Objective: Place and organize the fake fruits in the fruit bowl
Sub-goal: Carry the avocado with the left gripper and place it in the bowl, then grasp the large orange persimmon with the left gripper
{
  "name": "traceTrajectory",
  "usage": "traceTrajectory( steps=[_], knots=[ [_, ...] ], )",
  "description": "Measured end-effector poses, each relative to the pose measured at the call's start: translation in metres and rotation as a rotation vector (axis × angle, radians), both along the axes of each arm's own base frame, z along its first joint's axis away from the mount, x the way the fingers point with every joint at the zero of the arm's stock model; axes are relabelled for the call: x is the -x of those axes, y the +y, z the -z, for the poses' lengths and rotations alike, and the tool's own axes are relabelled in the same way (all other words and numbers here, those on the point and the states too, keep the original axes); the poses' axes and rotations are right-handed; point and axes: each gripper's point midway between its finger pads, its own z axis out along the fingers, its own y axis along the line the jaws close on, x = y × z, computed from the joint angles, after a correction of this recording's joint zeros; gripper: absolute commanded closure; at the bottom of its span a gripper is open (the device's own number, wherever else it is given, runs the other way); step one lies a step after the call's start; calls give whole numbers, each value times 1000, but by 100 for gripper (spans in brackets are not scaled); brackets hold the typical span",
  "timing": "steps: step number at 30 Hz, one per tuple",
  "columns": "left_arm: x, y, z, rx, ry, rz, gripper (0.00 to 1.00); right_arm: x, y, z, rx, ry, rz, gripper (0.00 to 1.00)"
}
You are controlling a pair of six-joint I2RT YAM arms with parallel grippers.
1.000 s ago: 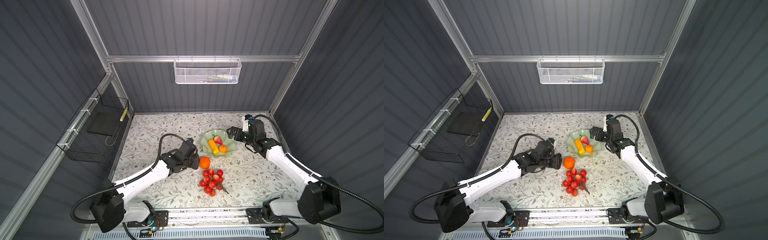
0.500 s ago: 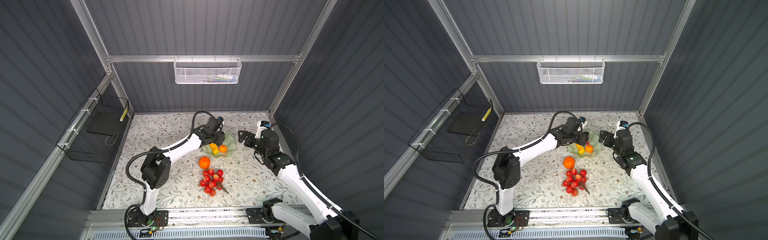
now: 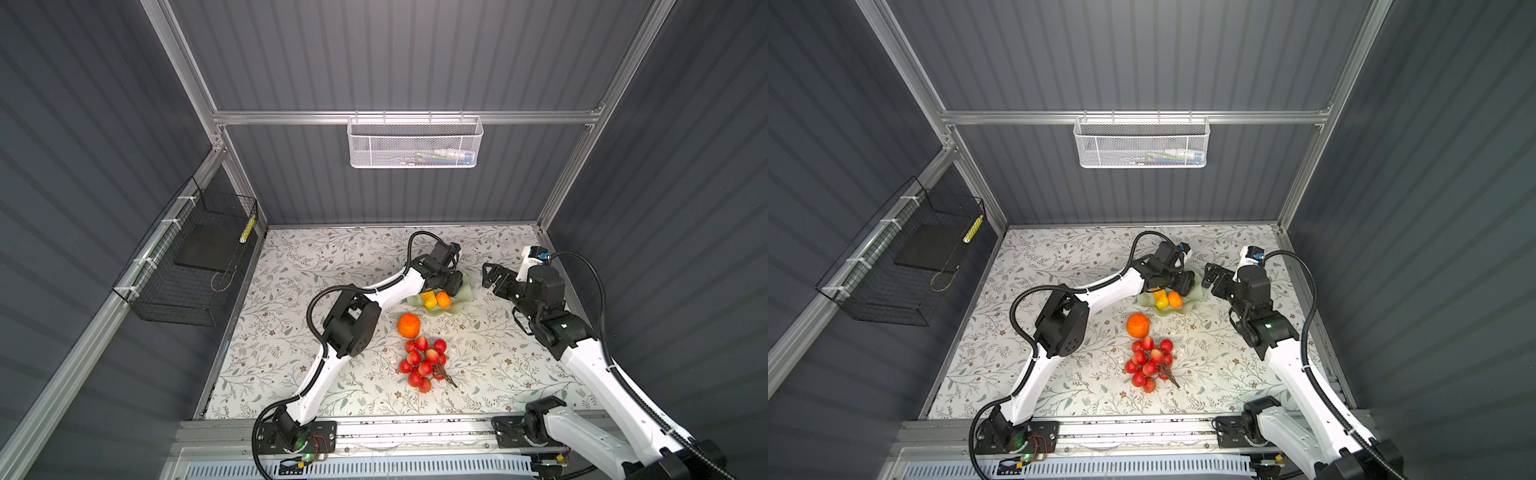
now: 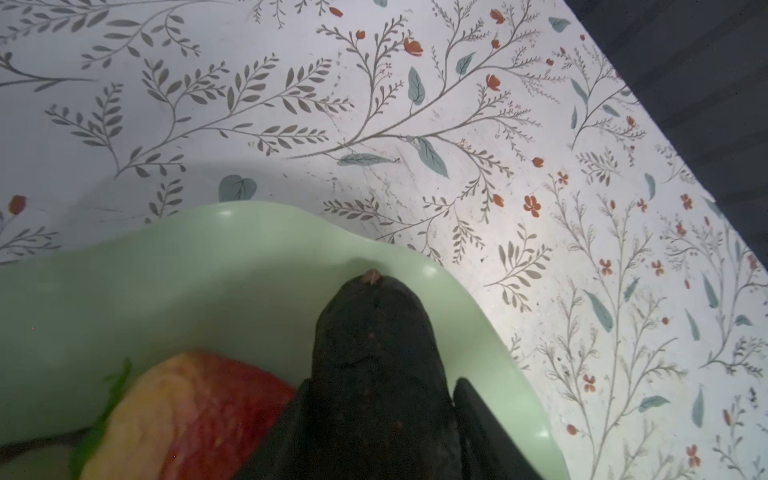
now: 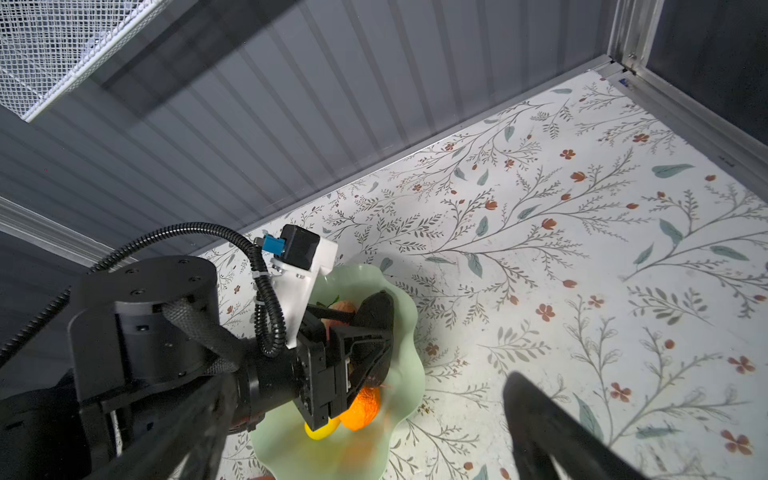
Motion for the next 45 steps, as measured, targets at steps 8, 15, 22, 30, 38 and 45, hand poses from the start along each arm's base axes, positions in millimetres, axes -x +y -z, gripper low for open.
traceTrajectory(
  steps=[8,15,22,30,38,45],
  knots=[
    [-1,3,-21,43,-30,-27,18,-3,0,6,3,17,0,1],
    [14,43,-124,114,-179,-98,14,-9,3,15,6,41,-8,1],
    [63,130,-165,79,-257,-205,11,-18,9,31,6,82,-28,1],
    [114,185,-69,-129,-51,-223,10,-30,16,32,-5,86,-45,1],
    [116,175,-26,-198,50,-191,10,-34,18,33,-6,88,-50,1],
    [123,172,9,-257,139,-159,11,-34,16,31,-6,81,-44,1]
  ],
)
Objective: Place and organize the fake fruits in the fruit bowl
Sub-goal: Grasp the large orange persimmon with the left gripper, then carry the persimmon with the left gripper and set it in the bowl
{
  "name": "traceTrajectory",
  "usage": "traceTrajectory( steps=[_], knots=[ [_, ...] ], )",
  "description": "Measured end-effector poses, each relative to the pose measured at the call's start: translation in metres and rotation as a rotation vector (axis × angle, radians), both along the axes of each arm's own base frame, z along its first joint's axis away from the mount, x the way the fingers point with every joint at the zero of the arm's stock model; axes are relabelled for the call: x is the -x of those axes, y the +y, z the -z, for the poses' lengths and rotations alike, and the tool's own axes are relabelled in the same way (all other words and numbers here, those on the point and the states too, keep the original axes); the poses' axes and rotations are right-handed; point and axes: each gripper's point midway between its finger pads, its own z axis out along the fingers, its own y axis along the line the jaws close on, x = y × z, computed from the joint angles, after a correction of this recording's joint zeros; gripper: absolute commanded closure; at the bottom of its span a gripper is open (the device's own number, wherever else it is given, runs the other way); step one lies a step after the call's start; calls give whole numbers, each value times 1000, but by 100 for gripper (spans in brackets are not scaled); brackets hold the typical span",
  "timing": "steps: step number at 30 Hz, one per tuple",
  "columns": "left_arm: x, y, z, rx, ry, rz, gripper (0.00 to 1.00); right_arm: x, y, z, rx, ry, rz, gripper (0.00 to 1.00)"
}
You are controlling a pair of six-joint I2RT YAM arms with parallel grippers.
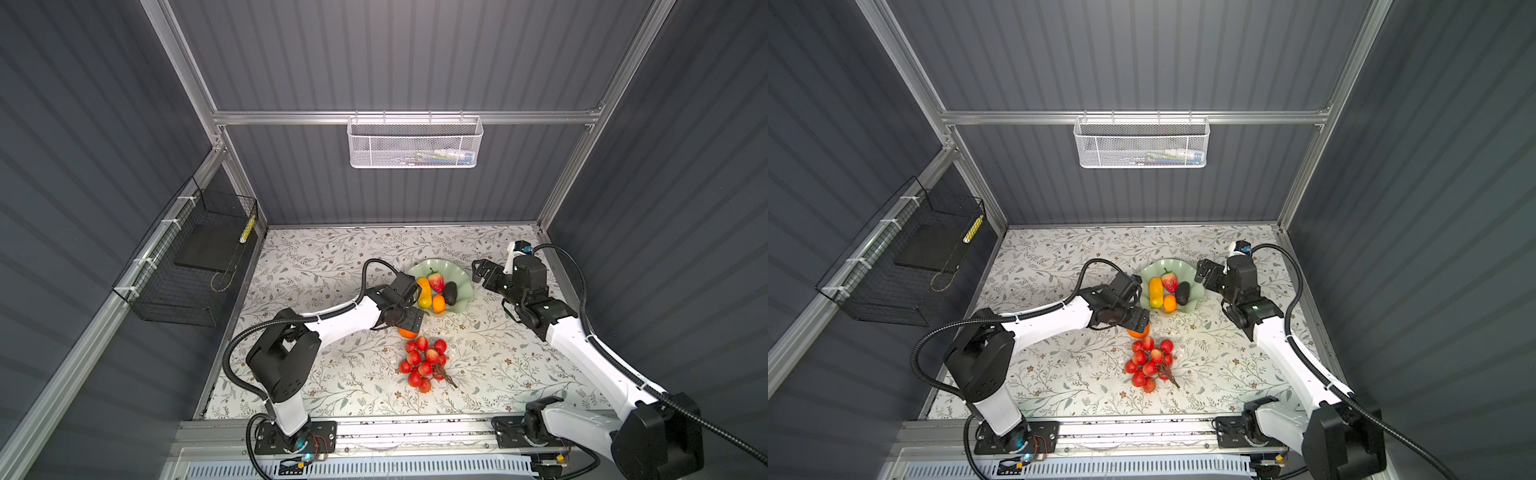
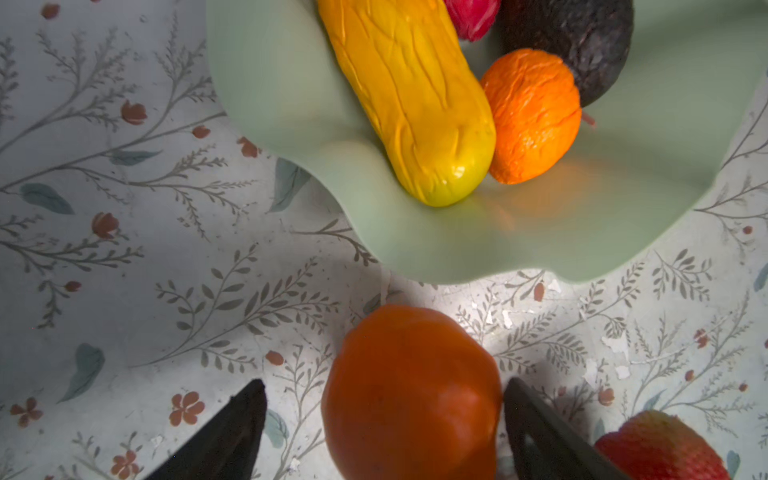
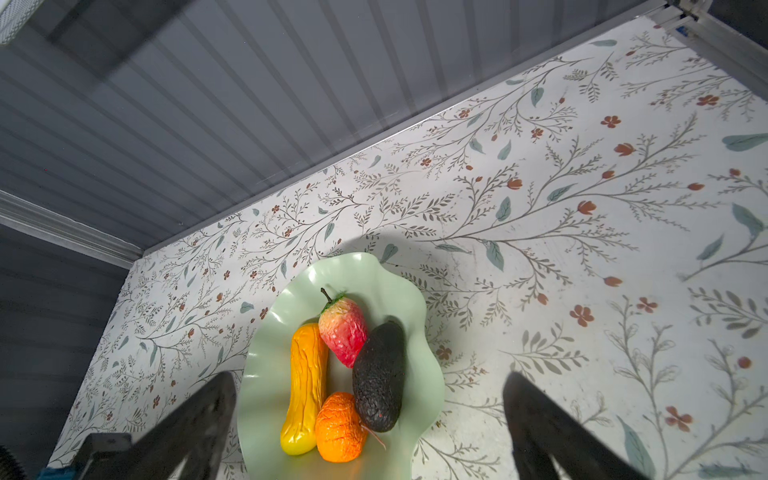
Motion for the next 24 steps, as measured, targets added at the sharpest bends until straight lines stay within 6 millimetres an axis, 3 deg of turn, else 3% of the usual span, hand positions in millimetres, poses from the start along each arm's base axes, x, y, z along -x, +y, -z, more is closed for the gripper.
traceTrajectory(
  steps=[4,11,16,21,24],
  knots=[
    [0,-3,2,3,12,6,17,0,-1,0,0,0,2,1],
    [-5,-9,11,-7,25,7,42,0,-1,0,0,0,2,1],
    [-4,-8,11,-10,27,-1,54,0,-1,0,0,0,2,1],
    [6,12,6,-35,17,-27,59,0,0,0,-2,0,0,1],
    [11,25,-13,-26,-26,-42,59,-2,1,1,-9,2,2,1]
  ],
)
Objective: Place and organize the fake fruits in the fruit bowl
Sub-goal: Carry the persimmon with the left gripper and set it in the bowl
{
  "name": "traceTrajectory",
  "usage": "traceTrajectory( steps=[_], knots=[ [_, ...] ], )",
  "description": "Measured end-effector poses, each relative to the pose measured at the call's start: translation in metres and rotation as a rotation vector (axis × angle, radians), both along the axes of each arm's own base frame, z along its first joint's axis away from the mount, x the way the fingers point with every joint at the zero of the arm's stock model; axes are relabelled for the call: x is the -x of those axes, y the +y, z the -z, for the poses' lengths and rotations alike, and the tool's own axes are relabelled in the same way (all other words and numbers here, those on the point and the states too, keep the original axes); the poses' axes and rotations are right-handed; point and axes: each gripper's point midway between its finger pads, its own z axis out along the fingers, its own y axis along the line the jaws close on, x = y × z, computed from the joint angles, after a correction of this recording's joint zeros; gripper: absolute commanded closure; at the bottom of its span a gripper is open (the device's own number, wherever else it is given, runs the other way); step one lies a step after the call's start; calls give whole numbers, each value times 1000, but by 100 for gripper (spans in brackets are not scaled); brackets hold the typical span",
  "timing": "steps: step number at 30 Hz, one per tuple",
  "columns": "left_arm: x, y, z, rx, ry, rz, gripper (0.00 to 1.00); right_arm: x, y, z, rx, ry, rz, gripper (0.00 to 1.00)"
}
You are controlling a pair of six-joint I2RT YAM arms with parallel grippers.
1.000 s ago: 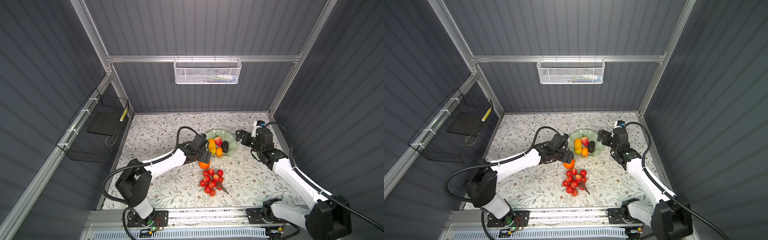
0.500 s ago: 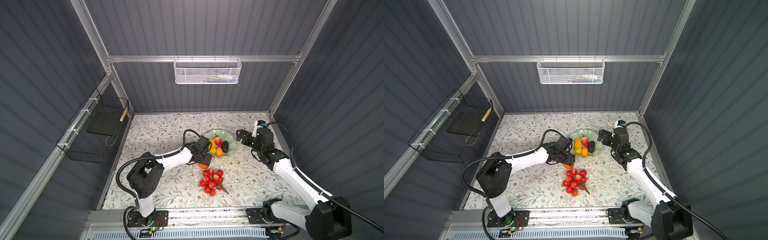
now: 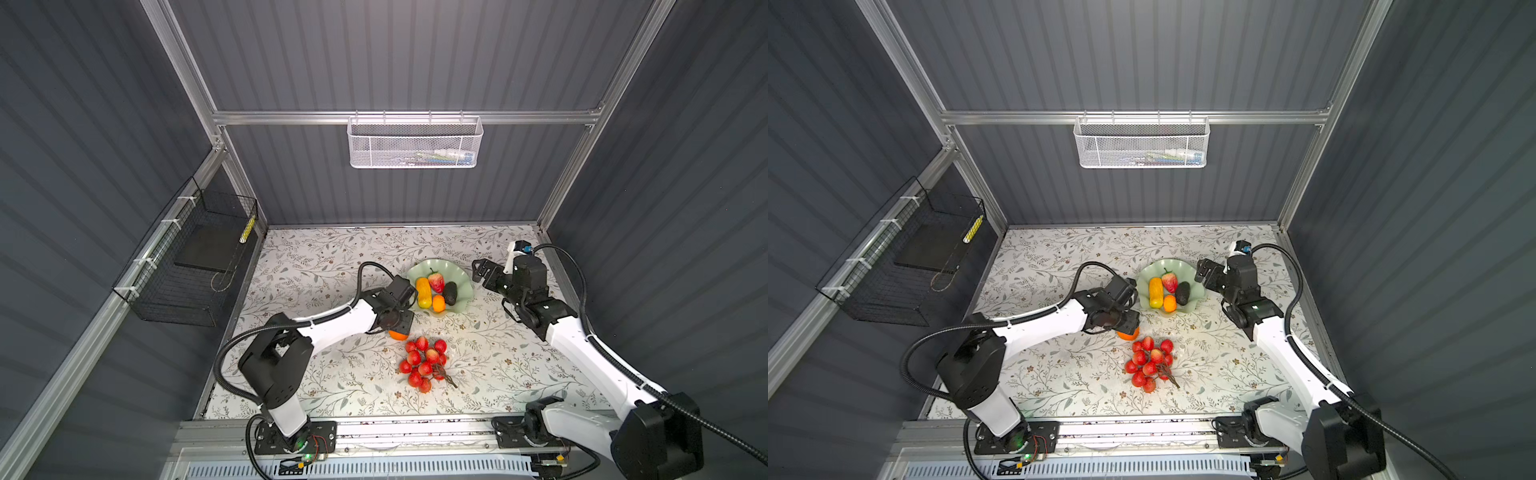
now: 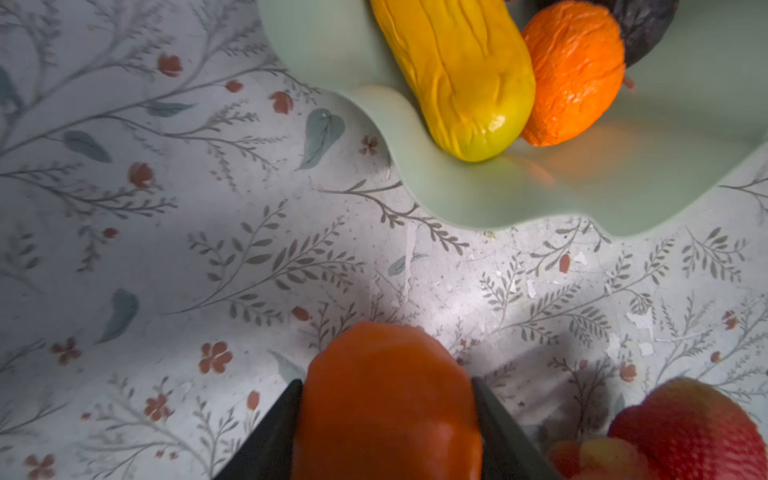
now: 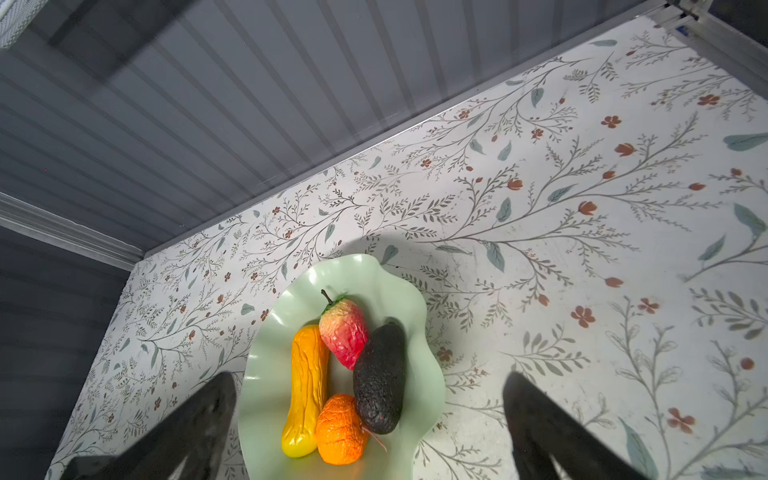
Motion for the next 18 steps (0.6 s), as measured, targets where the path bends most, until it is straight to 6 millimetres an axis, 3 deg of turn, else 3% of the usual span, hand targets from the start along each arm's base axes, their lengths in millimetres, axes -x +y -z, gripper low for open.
traceTrajectory(
  steps=[5,8,14,18],
  knots=[
    [-10,10,-55,84,-128,-30,59,-2,3,3,-13,6,-8,1],
    [-27,1,-81,120,-192,-21,59,-2,4,3,-16,8,-10,1],
    [-82,-59,-110,190,-278,56,59,-1,3,0,-18,0,-10,1],
    [-110,-98,-101,210,-291,117,58,4,2,-11,-25,-27,-10,1]
  ],
)
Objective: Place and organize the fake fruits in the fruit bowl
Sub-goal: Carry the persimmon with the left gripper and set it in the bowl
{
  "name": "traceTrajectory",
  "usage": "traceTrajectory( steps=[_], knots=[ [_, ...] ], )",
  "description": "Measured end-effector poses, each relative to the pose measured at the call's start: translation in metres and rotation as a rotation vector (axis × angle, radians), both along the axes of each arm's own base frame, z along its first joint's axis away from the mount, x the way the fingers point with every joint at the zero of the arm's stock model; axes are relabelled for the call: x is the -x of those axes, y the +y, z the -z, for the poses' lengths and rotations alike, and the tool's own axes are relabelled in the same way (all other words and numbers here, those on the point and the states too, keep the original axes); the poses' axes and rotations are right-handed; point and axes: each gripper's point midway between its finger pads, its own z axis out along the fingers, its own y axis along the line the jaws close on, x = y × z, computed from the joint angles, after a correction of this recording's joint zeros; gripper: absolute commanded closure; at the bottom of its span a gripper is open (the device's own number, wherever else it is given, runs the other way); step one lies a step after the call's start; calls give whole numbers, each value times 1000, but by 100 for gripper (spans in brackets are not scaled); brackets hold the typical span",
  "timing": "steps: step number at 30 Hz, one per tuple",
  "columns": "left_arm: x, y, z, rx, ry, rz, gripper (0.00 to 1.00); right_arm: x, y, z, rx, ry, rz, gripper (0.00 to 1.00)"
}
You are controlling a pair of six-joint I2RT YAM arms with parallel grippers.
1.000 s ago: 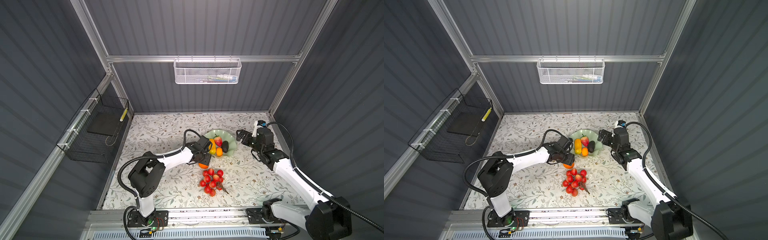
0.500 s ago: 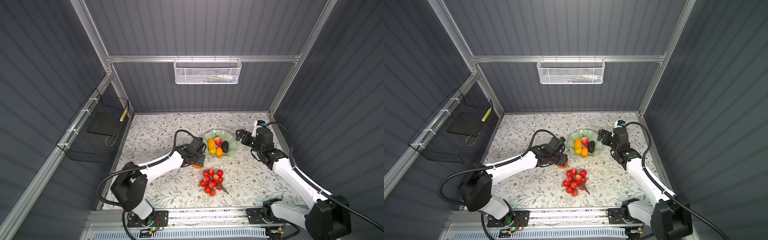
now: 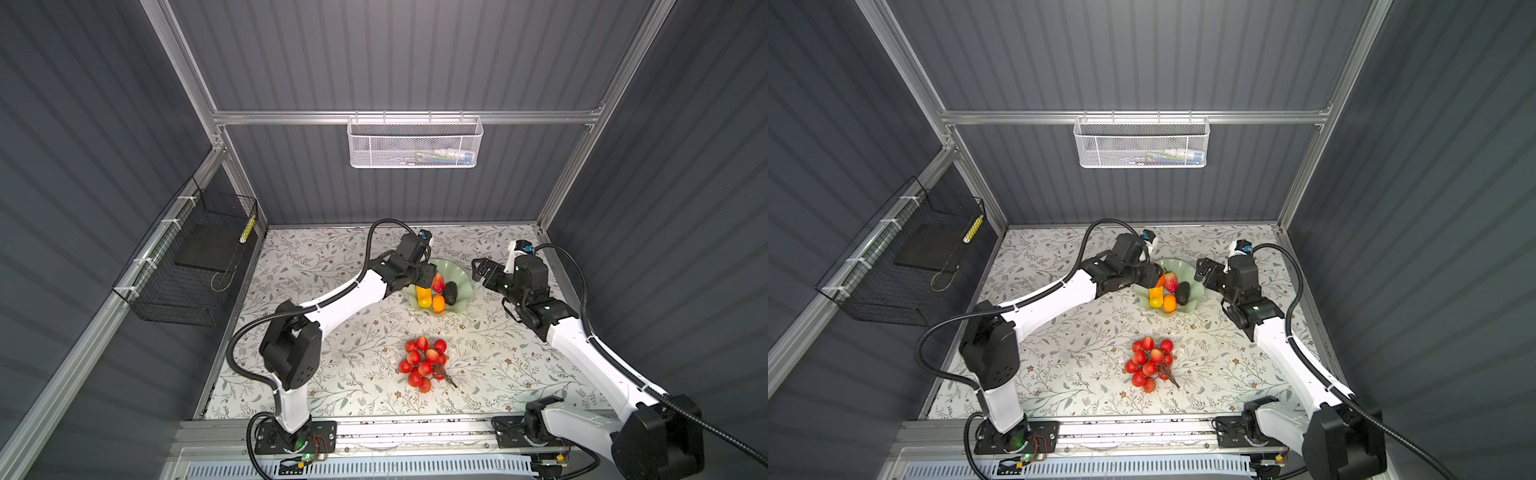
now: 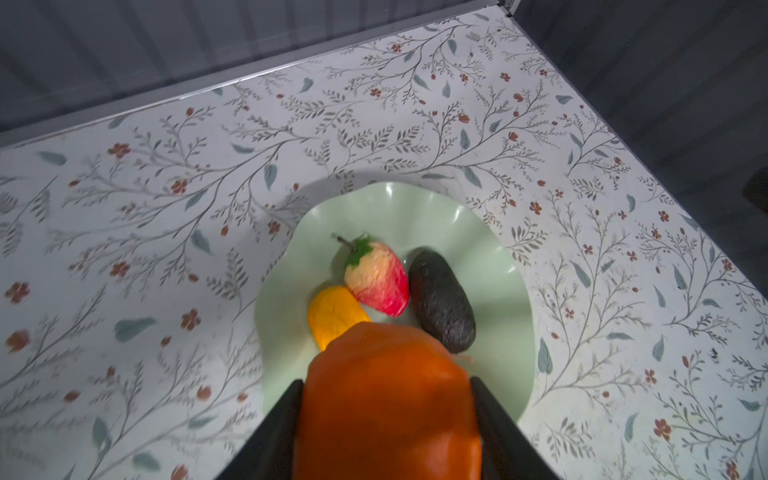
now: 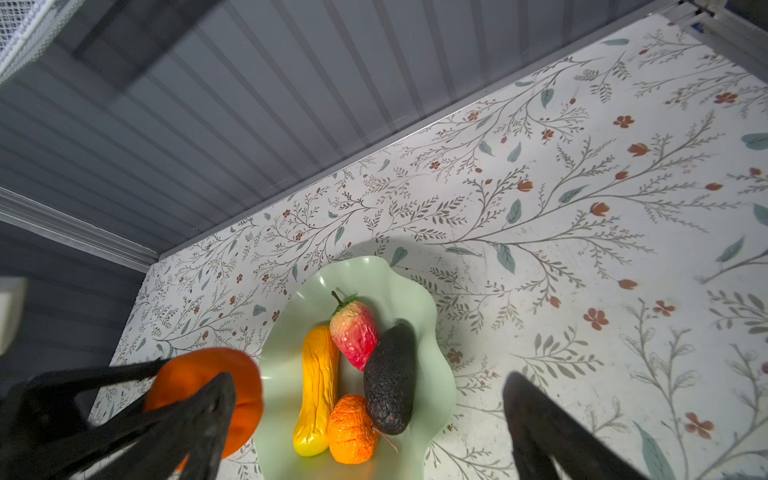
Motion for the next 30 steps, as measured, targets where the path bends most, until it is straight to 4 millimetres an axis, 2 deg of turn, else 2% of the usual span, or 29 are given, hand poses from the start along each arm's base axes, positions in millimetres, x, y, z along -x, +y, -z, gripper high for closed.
traceTrajectory(
  steps=[3,6,11,17,21,25,28,30],
  knots=[
    [-14,-21,20,-9,15,35,58,4,-1,-9,-6,-23,1,1],
    [-22,-35,43,-19,42,57,57,5,-2,-8,-4,-20,3,1],
    [-23,-41,73,-41,88,72,54,6,-4,-5,-1,-8,7,1],
    [-23,-42,73,-33,90,69,23,7,-4,-4,0,-2,6,1],
    [-22,-40,72,-24,83,60,12,9,-4,1,6,20,4,1],
    [-20,-27,56,-14,52,26,5,17,-3,8,15,58,-18,1],
    [-22,-9,21,29,-22,-31,0,27,4,18,19,111,-73,5],
    [-23,10,-13,90,-93,-86,0,38,11,28,21,164,-123,7]
  ],
)
